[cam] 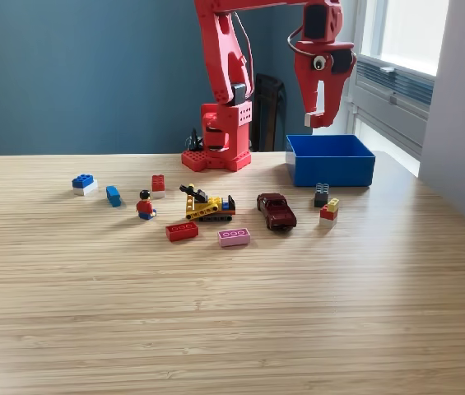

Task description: Grasp a lego block and put it in the bin.

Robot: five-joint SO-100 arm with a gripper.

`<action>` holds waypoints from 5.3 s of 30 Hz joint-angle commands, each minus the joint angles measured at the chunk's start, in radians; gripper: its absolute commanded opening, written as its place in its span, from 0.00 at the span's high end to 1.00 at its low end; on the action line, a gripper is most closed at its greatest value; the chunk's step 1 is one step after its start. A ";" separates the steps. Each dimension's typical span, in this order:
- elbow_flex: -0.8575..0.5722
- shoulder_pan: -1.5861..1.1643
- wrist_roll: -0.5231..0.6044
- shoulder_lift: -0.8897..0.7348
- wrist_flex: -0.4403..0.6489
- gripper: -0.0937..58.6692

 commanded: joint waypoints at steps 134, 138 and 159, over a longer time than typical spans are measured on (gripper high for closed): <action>0.515 1.870 -0.632 0.092 -0.336 0.77; 0.500 1.862 -0.681 0.092 -0.336 0.63; 0.664 1.672 -0.827 0.092 -0.390 0.50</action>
